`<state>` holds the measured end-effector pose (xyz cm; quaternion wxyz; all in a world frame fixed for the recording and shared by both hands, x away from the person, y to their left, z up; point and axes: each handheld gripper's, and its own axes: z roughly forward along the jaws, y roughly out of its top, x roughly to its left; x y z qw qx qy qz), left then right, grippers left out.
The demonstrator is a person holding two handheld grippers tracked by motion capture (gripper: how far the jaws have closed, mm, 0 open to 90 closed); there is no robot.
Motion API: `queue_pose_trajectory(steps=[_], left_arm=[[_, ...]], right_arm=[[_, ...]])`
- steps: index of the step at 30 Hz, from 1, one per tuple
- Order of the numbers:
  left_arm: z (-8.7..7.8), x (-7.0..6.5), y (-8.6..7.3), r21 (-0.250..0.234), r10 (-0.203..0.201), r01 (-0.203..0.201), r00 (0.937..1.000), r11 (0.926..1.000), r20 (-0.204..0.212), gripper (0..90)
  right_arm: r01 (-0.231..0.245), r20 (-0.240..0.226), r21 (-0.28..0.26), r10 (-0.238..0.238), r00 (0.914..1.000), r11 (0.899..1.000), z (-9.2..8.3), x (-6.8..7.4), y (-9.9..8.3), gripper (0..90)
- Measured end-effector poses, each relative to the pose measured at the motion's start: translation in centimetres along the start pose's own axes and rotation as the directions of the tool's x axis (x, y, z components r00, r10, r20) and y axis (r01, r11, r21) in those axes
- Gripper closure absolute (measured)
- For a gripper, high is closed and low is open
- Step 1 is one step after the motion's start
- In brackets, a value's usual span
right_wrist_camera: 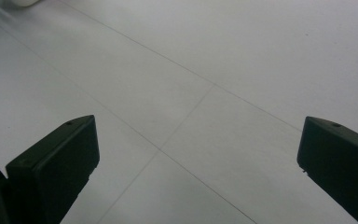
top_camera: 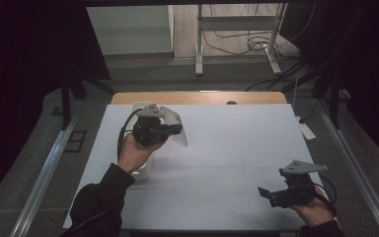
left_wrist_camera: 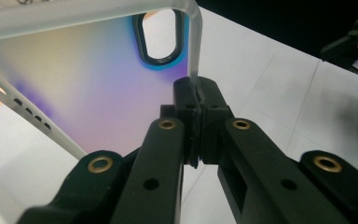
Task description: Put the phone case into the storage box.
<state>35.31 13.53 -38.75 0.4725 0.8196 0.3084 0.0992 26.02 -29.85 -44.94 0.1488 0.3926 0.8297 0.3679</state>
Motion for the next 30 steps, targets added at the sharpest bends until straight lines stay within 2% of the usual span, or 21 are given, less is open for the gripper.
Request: queue_pose_trajectory(steps=[7, 16, 25, 30], left_arm=[[-1.0, 0.9, 0.4, 0.002, -0.018, 0.018, 0.9993, 0.9998, -0.034, 88.4], [-2.3, 2.1, 0.8, 0.002, -0.042, 0.043, 0.9954, 0.9991, -0.086, 88.4], [-3.5, 3.5, 0.7, 0.006, -0.077, 0.079, 0.9870, 0.9969, -0.141, 88.4], [-4.1, 4.4, 0.8, 0.007, -0.089, 0.091, 0.9796, 0.9958, -0.181, 88.4]], right_arm=[[-0.025, 0.027, -0.001, 0.025, 0.9993, 1.000, -0.7, -0.6, -0.7, 0.0], [-0.057, 0.070, 0.008, 0.056, 0.9959, 0.998, -1.8, -1.0, -1.7, 0.0], [-0.073, 0.093, 0.010, 0.071, 0.9932, 0.997, -2.4, -1.1, -2.3, 0.0], [-0.083, 0.097, 0.007, 0.082, 0.9919, 0.997, -2.8, -1.2, -2.4, 0.0]])
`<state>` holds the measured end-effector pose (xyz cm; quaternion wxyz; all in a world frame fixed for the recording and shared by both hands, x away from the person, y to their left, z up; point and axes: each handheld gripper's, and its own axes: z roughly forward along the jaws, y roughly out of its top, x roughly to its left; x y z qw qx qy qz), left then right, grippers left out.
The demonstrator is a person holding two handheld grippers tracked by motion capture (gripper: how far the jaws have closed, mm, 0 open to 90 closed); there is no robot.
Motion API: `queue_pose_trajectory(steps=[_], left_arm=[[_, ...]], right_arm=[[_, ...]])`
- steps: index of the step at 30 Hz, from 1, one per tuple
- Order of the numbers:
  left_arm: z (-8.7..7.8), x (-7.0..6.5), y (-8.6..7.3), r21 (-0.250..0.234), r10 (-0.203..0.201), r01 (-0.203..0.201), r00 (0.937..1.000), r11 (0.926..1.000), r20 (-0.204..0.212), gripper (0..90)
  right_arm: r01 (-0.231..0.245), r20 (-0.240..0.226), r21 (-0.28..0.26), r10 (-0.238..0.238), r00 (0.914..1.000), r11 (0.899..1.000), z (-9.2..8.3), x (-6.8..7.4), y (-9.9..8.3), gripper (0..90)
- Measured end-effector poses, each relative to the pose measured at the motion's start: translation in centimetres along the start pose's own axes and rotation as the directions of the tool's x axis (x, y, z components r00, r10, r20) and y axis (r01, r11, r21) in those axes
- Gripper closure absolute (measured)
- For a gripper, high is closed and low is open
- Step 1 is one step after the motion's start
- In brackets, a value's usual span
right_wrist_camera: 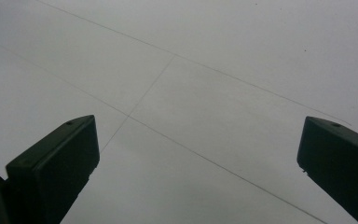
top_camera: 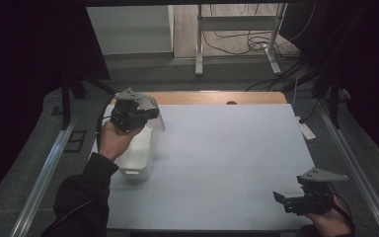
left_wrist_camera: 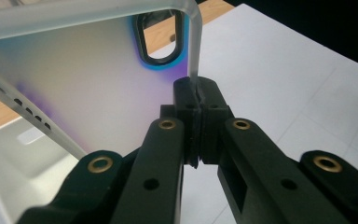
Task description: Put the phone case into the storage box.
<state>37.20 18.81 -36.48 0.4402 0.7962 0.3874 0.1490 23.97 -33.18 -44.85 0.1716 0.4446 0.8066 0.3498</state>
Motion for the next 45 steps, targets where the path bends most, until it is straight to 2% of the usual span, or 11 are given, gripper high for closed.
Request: queue_pose_trajectory(steps=[10, 16, 19, 33, 45], left_arm=[[-0.1, 1.5, 0.0, 0.019, -0.020, 0.021, 0.9981, 0.9996, -0.058, 88.4], [0.3, 2.6, 0.0, 0.030, -0.041, 0.044, 0.9945, 0.9986, -0.096, 88.5], [0.5, 3.0, 0.1, 0.042, -0.037, 0.042, 0.9925, 0.9983, -0.117, 88.4], [2.6, 4.3, 0.0, 0.067, -0.056, 0.068, 0.9838, 0.9954, -0.170, 88.5], [4.0, 5.2, 0.2, 0.073, -0.075, 0.091, 0.9781, 0.9932, -0.194, 88.5]], right_arm=[[-0.007, 0.003, -0.006, 0.007, 1.0000, 1.000, -0.3, 0.0, -0.2, 0.0], [-0.014, 0.001, -0.009, 0.014, 0.9999, 1.000, -0.4, -0.1, -0.2, 0.0], [-0.013, -0.001, -0.009, 0.013, 0.9999, 1.000, -0.4, -0.1, -0.2, 0.0], [-0.010, -0.005, -0.008, 0.010, 0.9999, 1.000, -0.4, -0.1, -0.2, 0.0], [-0.003, -0.009, 0.003, 0.003, 1.0000, 1.000, -0.3, 0.0, -0.2, 0.0]])
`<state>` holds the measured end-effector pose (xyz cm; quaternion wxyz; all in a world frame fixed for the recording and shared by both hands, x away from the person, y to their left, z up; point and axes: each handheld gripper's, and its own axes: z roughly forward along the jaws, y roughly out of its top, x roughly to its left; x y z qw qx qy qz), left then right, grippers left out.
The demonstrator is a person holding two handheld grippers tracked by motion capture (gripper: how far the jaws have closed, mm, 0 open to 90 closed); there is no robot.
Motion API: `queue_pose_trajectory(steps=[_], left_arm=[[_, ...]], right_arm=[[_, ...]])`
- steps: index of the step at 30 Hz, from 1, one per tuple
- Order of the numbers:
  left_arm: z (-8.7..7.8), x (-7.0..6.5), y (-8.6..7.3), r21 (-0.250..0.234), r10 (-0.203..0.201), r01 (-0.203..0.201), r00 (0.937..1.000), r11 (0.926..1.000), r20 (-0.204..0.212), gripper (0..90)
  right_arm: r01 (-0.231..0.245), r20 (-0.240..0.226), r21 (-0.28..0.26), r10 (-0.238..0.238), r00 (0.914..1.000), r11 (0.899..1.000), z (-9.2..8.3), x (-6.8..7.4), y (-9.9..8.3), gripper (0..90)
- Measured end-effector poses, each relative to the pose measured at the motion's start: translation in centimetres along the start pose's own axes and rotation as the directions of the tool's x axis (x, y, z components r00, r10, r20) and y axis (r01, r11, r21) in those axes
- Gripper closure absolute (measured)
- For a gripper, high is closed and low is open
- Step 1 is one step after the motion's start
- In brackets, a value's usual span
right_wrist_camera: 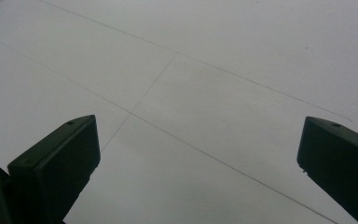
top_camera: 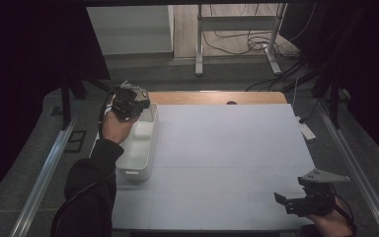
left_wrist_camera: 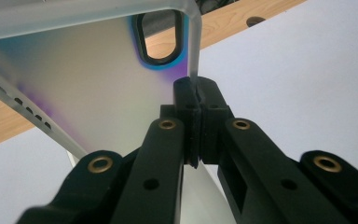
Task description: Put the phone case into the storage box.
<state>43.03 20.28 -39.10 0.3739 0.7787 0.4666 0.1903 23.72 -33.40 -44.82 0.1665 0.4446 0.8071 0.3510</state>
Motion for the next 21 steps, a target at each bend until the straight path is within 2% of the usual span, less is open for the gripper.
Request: queue_pose_trajectory(steps=[21], left_arm=[[3.3, 0.9, -0.8, 0.050, -0.033, 0.035, 0.9985, 0.9982, -0.044, 88.5]], right_arm=[[0.016, -0.006, 0.014, -0.016, 0.9999, 1.000, 0.2, 0.1, 0.0, 0.0]])
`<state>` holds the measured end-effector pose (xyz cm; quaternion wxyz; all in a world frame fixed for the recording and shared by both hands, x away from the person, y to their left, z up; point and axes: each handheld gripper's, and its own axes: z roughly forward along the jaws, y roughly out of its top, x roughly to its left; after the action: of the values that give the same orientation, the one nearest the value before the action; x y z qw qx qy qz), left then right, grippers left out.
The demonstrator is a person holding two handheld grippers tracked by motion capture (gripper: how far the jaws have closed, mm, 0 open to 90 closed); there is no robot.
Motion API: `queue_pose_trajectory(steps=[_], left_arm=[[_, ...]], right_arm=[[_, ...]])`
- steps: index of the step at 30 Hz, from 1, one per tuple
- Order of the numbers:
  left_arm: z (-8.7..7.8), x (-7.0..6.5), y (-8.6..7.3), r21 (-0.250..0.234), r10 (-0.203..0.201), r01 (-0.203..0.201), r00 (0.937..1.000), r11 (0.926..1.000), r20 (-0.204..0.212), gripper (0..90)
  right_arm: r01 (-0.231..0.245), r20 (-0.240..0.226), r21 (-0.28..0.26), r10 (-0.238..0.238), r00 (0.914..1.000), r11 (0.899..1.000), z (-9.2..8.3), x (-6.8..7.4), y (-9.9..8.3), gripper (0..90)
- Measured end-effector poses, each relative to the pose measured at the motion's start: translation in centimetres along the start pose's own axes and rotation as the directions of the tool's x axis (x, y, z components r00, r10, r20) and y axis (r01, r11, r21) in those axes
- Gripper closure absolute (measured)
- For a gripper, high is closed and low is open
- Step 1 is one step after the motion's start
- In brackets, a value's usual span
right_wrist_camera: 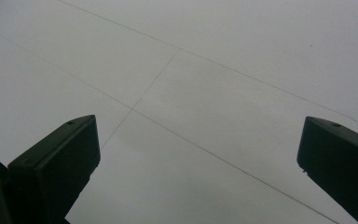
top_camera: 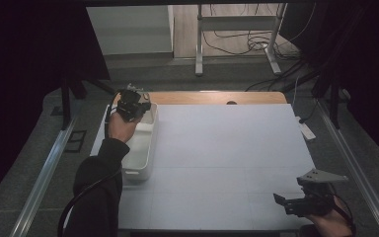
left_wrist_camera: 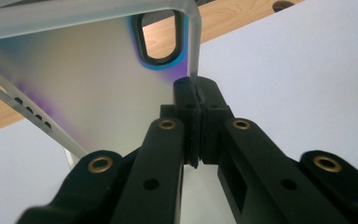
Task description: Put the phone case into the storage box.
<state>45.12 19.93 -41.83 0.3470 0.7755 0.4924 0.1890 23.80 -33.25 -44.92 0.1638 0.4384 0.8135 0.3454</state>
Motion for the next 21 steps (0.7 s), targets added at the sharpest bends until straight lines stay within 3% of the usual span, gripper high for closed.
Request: queue_pose_trajectory(steps=[21], left_arm=[[3.0, 0.2, -0.6, 0.038, -0.033, 0.035, 0.9986, 0.9987, -0.042, 88.4]], right_arm=[[0.014, -0.001, 0.002, -0.014, 0.9999, 1.000, 0.0, 0.1, 0.0, 0.0]])
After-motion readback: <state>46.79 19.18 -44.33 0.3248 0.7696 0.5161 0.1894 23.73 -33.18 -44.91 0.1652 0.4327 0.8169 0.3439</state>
